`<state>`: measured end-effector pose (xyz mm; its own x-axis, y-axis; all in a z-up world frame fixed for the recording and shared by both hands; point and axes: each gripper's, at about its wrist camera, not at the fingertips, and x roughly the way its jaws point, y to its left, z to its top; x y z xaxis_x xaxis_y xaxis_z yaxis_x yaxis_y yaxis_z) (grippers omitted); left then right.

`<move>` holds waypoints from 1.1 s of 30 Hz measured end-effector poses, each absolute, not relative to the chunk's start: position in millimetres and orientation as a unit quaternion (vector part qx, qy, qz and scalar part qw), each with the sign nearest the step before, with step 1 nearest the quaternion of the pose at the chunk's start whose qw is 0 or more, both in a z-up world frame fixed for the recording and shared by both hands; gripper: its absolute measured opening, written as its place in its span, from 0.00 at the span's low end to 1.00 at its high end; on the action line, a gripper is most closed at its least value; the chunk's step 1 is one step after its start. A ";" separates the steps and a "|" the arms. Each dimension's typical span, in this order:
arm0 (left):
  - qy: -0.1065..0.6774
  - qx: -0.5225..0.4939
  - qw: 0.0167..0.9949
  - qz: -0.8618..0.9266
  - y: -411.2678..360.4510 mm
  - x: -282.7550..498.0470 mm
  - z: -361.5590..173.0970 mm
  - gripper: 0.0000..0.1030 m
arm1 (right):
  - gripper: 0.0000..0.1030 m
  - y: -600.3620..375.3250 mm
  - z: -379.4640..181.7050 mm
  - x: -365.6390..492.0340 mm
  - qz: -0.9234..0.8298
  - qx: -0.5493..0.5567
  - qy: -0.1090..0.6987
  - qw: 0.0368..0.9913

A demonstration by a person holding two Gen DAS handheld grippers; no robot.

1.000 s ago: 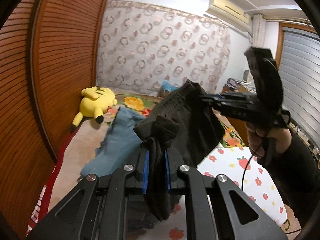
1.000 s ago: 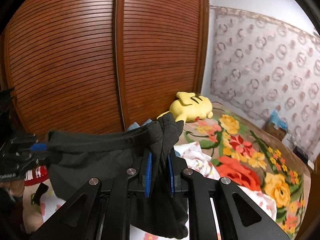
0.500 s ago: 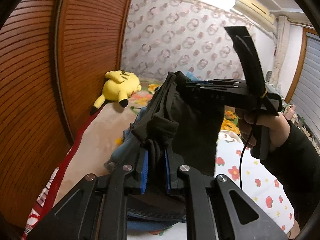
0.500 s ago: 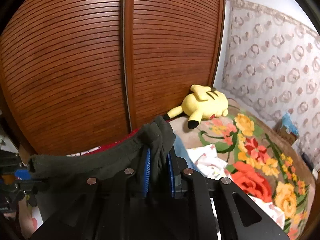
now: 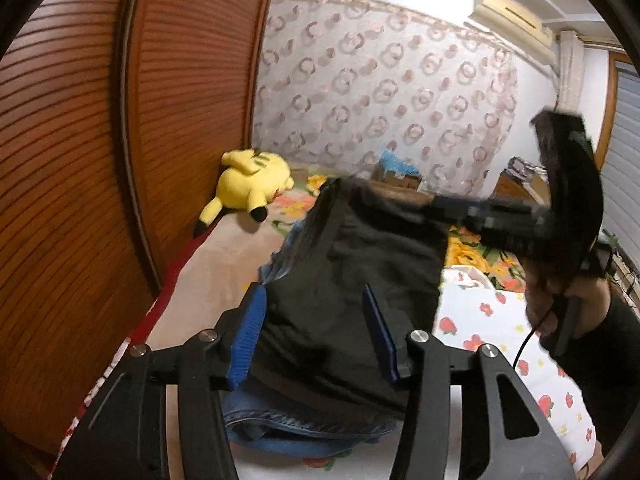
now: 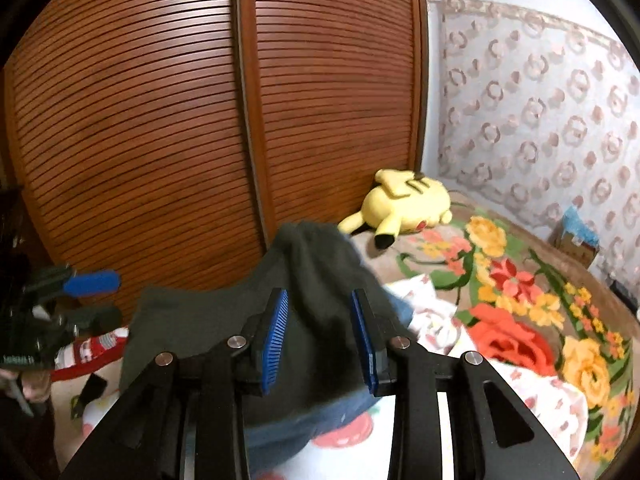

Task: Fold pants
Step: 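Lift the black garment with both grippers and carry it onto the jeans stack, then lower the black garment onto the jeans stack and open both grippers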

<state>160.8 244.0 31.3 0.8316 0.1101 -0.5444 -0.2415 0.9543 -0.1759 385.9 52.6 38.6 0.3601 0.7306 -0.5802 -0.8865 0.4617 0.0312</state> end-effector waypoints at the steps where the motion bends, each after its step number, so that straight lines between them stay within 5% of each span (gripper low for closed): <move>1: 0.274 -0.117 0.950 0.088 241.3 163.3 31.2 0.50 | 0.32 51.1 35.4 385.1 0.500 -0.145 0.271 0.809; 17: 0.351 -0.110 0.928 0.061 231.5 197.7 -20.2 0.50 | 0.32 64.8 9.2 431.1 0.474 -0.129 0.309 0.815; 33: 0.342 -0.087 0.933 0.067 216.3 189.4 -9.1 0.50 | 0.32 33.9 19.6 372.6 0.456 -0.115 0.301 0.830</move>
